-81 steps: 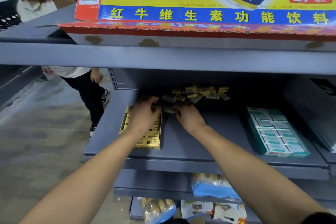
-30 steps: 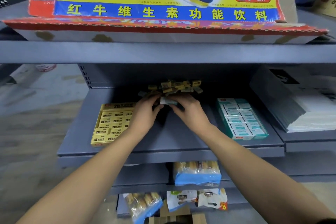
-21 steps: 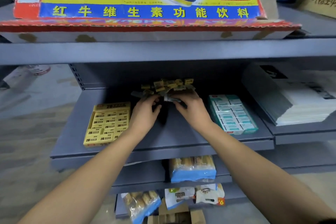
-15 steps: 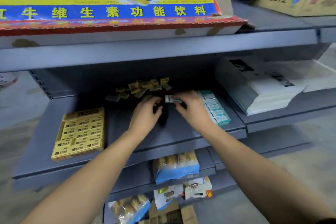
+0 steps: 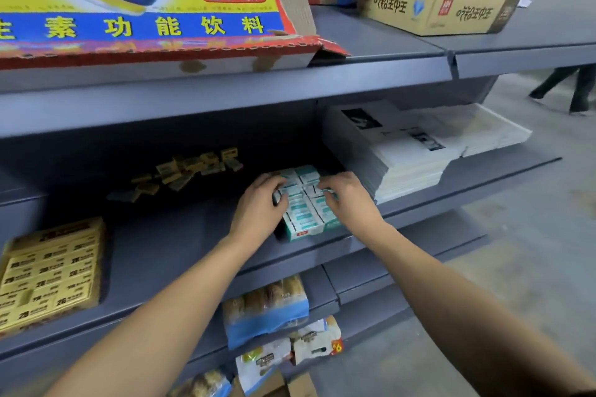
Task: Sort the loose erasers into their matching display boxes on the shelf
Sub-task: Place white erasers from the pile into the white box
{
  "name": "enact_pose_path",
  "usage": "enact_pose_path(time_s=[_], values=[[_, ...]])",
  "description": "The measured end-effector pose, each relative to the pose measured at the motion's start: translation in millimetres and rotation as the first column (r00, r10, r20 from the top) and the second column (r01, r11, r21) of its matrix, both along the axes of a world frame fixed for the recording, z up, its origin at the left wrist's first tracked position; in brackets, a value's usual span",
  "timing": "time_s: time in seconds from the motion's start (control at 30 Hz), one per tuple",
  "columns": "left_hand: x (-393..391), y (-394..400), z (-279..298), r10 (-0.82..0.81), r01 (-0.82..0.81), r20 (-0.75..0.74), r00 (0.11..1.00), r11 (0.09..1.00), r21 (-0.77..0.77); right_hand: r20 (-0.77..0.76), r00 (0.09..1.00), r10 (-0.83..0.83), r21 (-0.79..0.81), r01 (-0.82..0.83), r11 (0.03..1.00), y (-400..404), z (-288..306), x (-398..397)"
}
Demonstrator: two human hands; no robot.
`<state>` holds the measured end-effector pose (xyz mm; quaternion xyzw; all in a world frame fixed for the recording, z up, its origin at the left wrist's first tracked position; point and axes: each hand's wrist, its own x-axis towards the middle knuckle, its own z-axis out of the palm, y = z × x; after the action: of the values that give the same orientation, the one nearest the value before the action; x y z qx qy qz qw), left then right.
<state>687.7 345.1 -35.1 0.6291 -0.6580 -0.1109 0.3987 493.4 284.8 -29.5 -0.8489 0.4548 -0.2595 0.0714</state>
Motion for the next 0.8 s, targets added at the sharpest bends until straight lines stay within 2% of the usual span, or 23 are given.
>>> enact_pose_path(time_s=[0.23, 0.37, 0.53, 0.67, 0.8], values=[[8.5, 1.6, -3.6, 0.037, -0.037, -0.011, 0.999, 0.999, -0.015, -0.03, 0.999, 0.043, -0.025, -0.043, 0.999, -8.1, -4.1, 16.1], [16.4, 7.8, -7.2, 0.064, -0.064, -0.001, 0.998, 0.998, -0.005, -0.031, 1.0, 0.007, 0.0, -0.007, 1.0, -11.4, -8.1, 22.7], [32.6, 21.8, -8.0, 0.119, -0.12, 0.005, 0.993, 0.993, 0.009, -0.022, 1.0, -0.022, -0.054, 0.02, 0.998, -6.5, -1.7, 47.4], [63.4, 44.4, -7.8, 0.183, -0.183, 0.036, 0.983, 0.983, 0.008, 0.097, 0.984, 0.148, -0.056, -0.143, 0.988, 10.9, 2.9, 99.2], [105.4, 69.9, -4.6, 0.291, -0.294, 0.082, 0.953, 0.956, 0.022, 0.099, 0.964, 0.246, 0.007, -0.248, 0.969, 29.5, -3.2, 148.6]])
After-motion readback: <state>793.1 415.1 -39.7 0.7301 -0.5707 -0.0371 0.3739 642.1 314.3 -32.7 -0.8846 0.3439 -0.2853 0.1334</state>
